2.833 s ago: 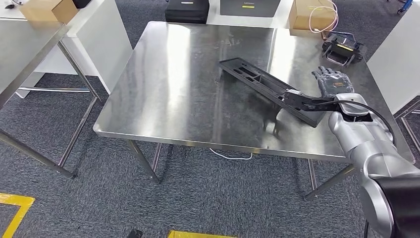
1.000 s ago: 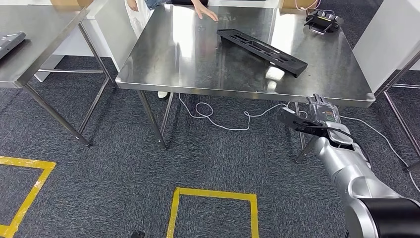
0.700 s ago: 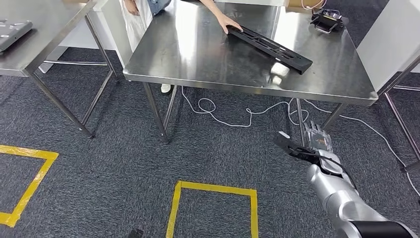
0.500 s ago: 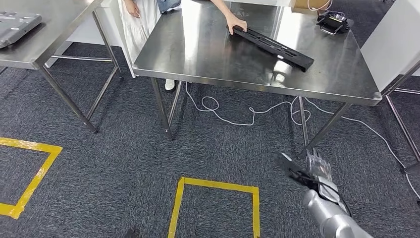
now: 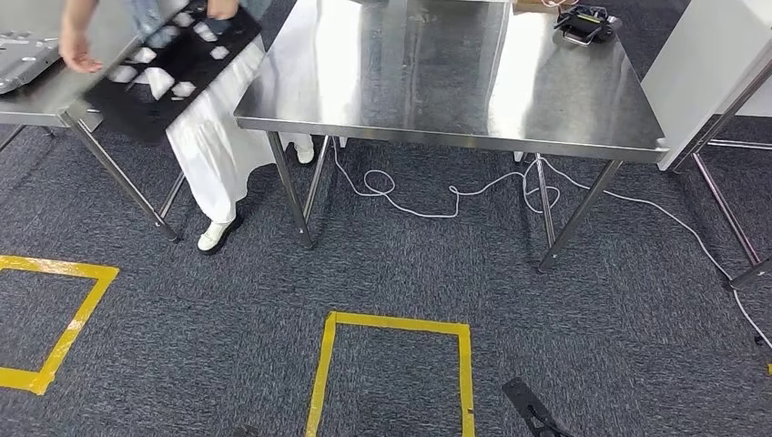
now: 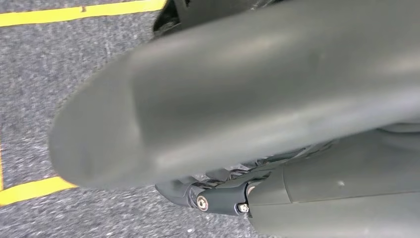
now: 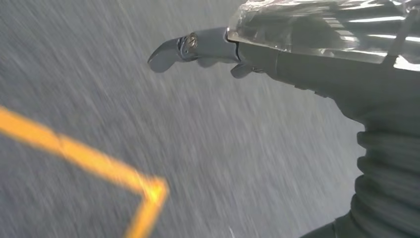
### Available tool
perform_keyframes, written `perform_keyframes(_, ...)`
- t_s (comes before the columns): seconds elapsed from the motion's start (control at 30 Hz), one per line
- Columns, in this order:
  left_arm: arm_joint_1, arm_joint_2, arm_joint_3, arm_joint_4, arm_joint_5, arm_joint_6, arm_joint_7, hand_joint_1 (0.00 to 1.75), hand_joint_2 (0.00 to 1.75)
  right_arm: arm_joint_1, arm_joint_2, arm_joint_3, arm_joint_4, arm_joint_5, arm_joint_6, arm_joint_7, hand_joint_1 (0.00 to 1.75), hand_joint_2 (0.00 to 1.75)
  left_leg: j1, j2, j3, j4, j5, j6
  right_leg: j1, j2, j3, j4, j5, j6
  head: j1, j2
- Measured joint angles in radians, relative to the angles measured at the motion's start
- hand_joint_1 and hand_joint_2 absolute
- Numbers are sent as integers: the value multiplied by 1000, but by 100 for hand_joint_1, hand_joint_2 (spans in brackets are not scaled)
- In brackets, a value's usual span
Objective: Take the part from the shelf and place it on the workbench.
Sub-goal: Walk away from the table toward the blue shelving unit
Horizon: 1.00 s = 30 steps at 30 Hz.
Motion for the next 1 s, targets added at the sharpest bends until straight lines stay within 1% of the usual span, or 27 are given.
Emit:
perform_keyframes(0.03, 1, 0, 1, 0, -1, 2, 0, 0, 0, 20, 9, -21, 6, -10, 18, 15, 0, 175, 3, 0, -10, 61, -31, -5, 1, -2, -11, 2, 9, 1, 0, 0)
perform_keyframes(0.07, 1, 0, 2, 0, -4, 5, 1, 0, 0, 43, 18, -39, 12, -9, 29, 36, 0, 175, 7, 0, -6, 98, -39, -9, 1, -5, -22, 4, 17, 3, 0, 0)
perform_keyframes(0.1, 2, 1, 4, 0, -8, 8, 2, 0, 0, 66, 27, -51, 19, 5, 36, 58, 0, 175, 11, 0, 13, 102, -27, -12, 0, -7, -33, 8, 22, 6, 0, 0)
perform_keyframes(0.13, 3, 1, 5, 0, -13, 11, 3, 0, 0, 87, 35, -57, 25, 29, 41, 81, 0, 175, 15, 0, 52, 66, -4, -14, -1, -9, -44, 13, 27, 10, 0, 0)
perform_keyframes(0.17, 2, 1, 6, 0, -19, 13, 6, 0, 0, 105, 43, -58, 31, 50, 46, 100, 0, 175, 18, -1, 105, 3, 16, -14, -2, -8, -54, 19, 31, 15, -1, 0)
perform_keyframes(0.23, -2, 2, 7, 0, -31, 17, 14, 0, 0, 131, 60, -58, 38, 77, 54, 124, 0, 175, 19, -4, 200, -130, 21, -11, 0, -5, -70, 29, 40, 28, -1, 0)
perform_keyframes(0.27, -4, 2, 7, 0, -37, 19, 18, 0, 0, 139, 67, -58, 41, 82, 58, 129, 0, 175, 16, -6, 223, -168, 14, -8, 1, -4, -74, 32, 46, 36, -1, 0)
perform_keyframes(0.3, -6, 1, 7, 0, -43, 21, 22, 0, 0, 147, 74, -58, 44, 85, 60, 131, 0, 175, 12, -7, 229, -183, 9, -3, 2, -3, -77, 31, 53, 45, 0, 0)
perform_keyframes(0.37, -5, 0, 7, 0, -50, 23, 26, 0, 0, 159, 83, -58, 51, 90, 66, 133, 0, 175, 7, -2, 213, -190, 25, 17, 1, -3, -84, 31, 60, 59, 0, 0)
perform_keyframes(0.4, -5, -2, 7, 0, -52, 25, 27, 0, 0, 162, 87, -58, 54, 93, 69, 133, 0, 175, 6, 1, 202, -193, 37, 31, 1, -2, -91, 42, 45, 59, 1, 0)
perform_keyframes(0.43, -5, -3, 7, 0, -53, 26, 27, 0, 0, 165, 90, -58, 56, 95, 73, 133, 0, 175, 6, 5, 189, -197, 50, 43, 2, -1, -104, 70, 12, 53, 2, 0)
perform_keyframes(0.47, -5, -5, 7, 0, -54, 26, 27, 0, 0, 166, 92, -57, 58, 98, 77, 134, 0, 175, 6, 8, 175, -198, 61, 50, 1, 0, -119, 118, -36, 44, 4, 0)
perform_keyframes(0.5, -5, -6, 7, 0, -55, 26, 27, 0, 0, 167, 94, -57, 60, 101, 79, 134, 0, 175, 4, 9, 159, -198, 74, 55, 1, 0, -134, 180, -85, 37, 6, 0)
perform_keyframes(0.53, -5, -7, 7, 0, -55, 26, 27, 0, 0, 168, 95, -57, 61, 102, 80, 134, 0, 175, 1, 11, 143, -197, 87, 56, 1, 0, -147, 244, -120, 36, 6, 0)
perform_keyframes(0.57, -5, -8, 7, 0, -56, 26, 27, 0, 0, 168, 96, -57, 62, 103, 80, 134, 0, 175, -1, 13, 126, -197, 100, 57, 2, 1, -148, 294, -134, 42, 7, 0)
perform_keyframes(0.6, -5, -8, 7, 0, -56, 26, 27, 0, 0, 168, 96, -57, 63, 104, 80, 135, 0, 175, -3, 15, 110, -196, 114, 56, 3, 1, -136, 318, -124, 51, 7, 0)
perform_keyframes(0.63, -5, -9, 7, 0, -56, 26, 27, 0, 0, 168, 95, -57, 63, 105, 80, 135, 0, 175, -5, 16, 95, -195, 127, 55, 5, 1, -108, 306, -100, 61, 6, 0)
perform_keyframes(0.67, -5, -10, 7, 0, -56, 26, 27, 0, 0, 167, 95, -57, 63, 106, 80, 135, 0, 175, -7, 16, 82, -195, 140, 53, 7, 1, -61, 260, -76, 66, 7, 0)
perform_keyframes(0.7, -5, -11, 7, 0, -57, 26, 27, 0, 0, 166, 95, -57, 63, 109, 80, 136, 0, 175, -9, 16, 71, -194, 152, 49, 10, 1, 2, 183, -66, 64, 7, 0)
perform_keyframes(0.73, -6, -12, 7, 0, -57, 25, 26, 0, 0, 164, 95, -57, 63, 114, 80, 136, 0, 175, -13, 17, 61, -193, 163, 45, 15, 1, 62, 92, -73, 57, 6, 0)
perform_keyframes(0.77, -6, -13, 7, 0, -58, 23, 23, 0, 0, 162, 96, -57, 63, 119, 81, 136, 0, 175, -16, 17, 55, -193, 173, 40, 19, 1, 106, 20, -85, 48, 5, 0)
perform_keyframes(0.8, -6, -14, 7, 0, -58, 21, 20, 0, 0, 161, 96, -56, 63, 125, 82, 136, 0, 175, -18, 18, 52, -193, 182, 35, 23, 2, 132, -28, -99, 38, 3, 0)
perform_keyframes(0.87, -5, -14, 7, 0, -58, 19, 17, 0, 0, 164, 98, -53, 65, 132, 88, 136, 0, 175, -13, 18, 48, -194, 195, 23, 18, 1, 130, -45, -96, 22, 0, 0)
perform_keyframes(0.9, -3, -15, 7, 0, -58, 19, 19, 0, 0, 167, 98, -52, 66, 135, 92, 138, 0, 175, -8, 16, 42, -185, 181, 17, 14, 0, 125, -45, -87, 12, 1, 0)
perform_keyframes(0.93, -1, -15, 7, 0, -59, 19, 23, 0, 0, 170, 98, -51, 67, 136, 95, 140, 0, 175, -4, 14, 34, -161, 149, 10, 9, -1, 120, -45, -78, 2, 0, 0)
perform_keyframes(0.97, 0, -16, 7, 0, -60, 18, 29, 0, 0, 173, 98, -50, 68, 137, 97, 142, 0, 175, 0, 10, 19, -115, 99, 4, 7, -2, 113, -45, -69, -5, 0, 0)
perform_keyframes(1.0, 1, -17, 7, 0, -61, 17, 36, 0, 0, 177, 98, -50, 68, 136, 99, 144, 0, 131, 3, 8, 1, -50, 45, -3, 8, -1, 104, -44, -61, -10, -1, 0)
